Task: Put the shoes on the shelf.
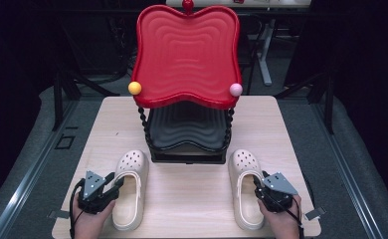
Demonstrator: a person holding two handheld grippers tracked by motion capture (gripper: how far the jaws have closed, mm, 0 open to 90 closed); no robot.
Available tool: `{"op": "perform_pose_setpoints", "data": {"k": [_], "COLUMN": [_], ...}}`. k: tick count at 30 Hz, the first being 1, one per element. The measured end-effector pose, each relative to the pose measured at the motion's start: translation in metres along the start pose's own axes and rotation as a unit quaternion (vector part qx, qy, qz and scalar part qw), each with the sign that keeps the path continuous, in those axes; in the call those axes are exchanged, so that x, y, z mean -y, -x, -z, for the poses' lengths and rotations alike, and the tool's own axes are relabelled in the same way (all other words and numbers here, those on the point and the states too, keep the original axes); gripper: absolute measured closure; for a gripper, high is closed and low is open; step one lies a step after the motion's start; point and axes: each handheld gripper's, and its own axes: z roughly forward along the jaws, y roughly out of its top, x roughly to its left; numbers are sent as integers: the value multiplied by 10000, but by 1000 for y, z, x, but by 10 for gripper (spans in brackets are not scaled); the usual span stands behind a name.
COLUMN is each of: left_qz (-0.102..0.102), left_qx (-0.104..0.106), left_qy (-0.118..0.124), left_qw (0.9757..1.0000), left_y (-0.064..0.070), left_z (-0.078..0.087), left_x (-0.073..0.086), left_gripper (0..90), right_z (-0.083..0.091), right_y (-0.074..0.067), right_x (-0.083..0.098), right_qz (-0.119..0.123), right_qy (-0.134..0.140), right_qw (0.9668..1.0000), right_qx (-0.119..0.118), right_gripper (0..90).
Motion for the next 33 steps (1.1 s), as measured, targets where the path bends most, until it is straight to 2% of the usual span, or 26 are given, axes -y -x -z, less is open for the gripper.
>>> {"op": "perform_pose_setpoints", "data": {"k": [1,7,8,9,15,17,24,27,30,31,33], "left_qz": [-26,-108,-80,-143,-231,-290,-392,-482,-487,-598,-642], "left_qx": [3,-28,-32,-54,-111,-117,-50,2,101,157,166], "left_qy": [1,-43,-43,-77,-84,-81,-108,-113,-71,-54,-33], "left_qw": [10000,9999,10000,9999,9996,9995,9992,9988,9987,9981,9978], "left_y": [0,3,3,3,5,5,1,0,0,1,1], "left_z": [-1,-5,-6,-7,-9,-9,-6,-2,2,6,8], "left_x": [0,-3,-3,-3,-5,-5,-6,-6,-6,-7,-7], "left_gripper": [626,638,638,638,670,678,721,739,750,752,754], "right_z": [-2,-3,-3,-4,-3,-2,5,7,11,14,15], "right_y": [-1,-1,-1,0,0,-2,-3,-4,-5,-6,-7], "right_x": [-1,-2,-2,-3,-5,-7,-7,-7,-9,-9,-9], "right_qz": [82,184,184,162,136,139,-29,-44,-37,-12,-13], "right_qy": [-25,-35,-35,-35,-135,-221,-245,-205,-181,-155,-139], "right_qw": [10000,9998,9998,9998,9998,9997,9997,9998,9998,9999,9999], "right_qx": [3,-60,-60,-72,-104,-38,-28,-22,-12,-10,-14], "right_gripper": [657,688,688,693,727,735,746,747,748,749,749]}}
